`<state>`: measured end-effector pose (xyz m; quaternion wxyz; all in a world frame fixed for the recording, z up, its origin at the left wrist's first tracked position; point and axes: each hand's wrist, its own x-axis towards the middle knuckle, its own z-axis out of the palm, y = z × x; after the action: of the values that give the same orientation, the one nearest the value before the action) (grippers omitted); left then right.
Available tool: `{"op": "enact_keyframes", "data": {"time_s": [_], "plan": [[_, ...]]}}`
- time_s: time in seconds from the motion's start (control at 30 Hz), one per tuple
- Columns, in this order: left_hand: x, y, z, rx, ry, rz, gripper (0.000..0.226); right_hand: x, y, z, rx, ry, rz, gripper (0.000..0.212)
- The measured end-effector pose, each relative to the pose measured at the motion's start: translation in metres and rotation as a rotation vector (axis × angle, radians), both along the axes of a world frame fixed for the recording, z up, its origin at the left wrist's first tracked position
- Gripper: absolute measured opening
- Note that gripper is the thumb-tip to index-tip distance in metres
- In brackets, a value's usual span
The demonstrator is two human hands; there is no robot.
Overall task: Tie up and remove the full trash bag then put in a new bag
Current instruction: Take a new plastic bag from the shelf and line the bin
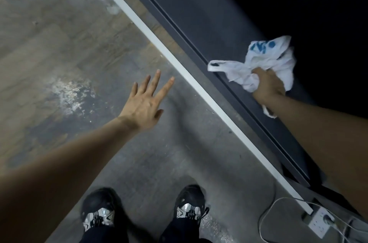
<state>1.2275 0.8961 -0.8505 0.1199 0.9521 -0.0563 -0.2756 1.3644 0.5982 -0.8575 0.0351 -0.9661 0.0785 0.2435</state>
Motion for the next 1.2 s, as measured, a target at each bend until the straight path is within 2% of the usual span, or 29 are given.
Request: {"op": "enact_keyframes", "data": {"time_s": [0.1,0.2,0.3,0.67,0.73,0.83,0.93,1.0,1.2], "plan": [[-0.005,-0.001,0.028,0.016,0.028,0.004,0.088,-0.018,0.019,0.03,0.12,0.203,0.027,0.035],[-0.013,-0.002,0.06,0.002,0.044,0.024,0.09,-0.041,0.043,0.064,0.143,0.344,0.204,0.054],[-0.023,-0.004,0.095,-0.015,0.07,0.035,0.094,-0.063,0.076,0.103,0.201,0.317,0.328,0.058],[-0.06,0.043,0.239,-0.009,0.061,0.181,0.108,-0.129,0.194,0.267,0.443,0.293,0.375,0.069],[-0.072,0.055,0.266,-0.03,0.073,0.215,0.103,-0.139,0.215,0.3,0.458,0.333,0.425,0.067],[-0.088,0.076,0.308,-0.058,0.02,0.271,0.081,-0.142,0.243,0.35,0.457,0.378,0.509,0.058],[-0.099,0.11,0.353,-0.089,-0.017,0.396,0.049,-0.134,0.275,0.396,0.469,0.316,0.635,0.049],[-0.106,0.138,0.39,-0.035,-0.051,0.418,0.03,-0.127,0.302,0.428,0.449,0.222,0.71,0.041],[-0.145,0.229,0.506,0.026,-0.245,0.586,0.03,-0.129,0.401,0.535,0.255,-0.048,0.872,0.035]]}}
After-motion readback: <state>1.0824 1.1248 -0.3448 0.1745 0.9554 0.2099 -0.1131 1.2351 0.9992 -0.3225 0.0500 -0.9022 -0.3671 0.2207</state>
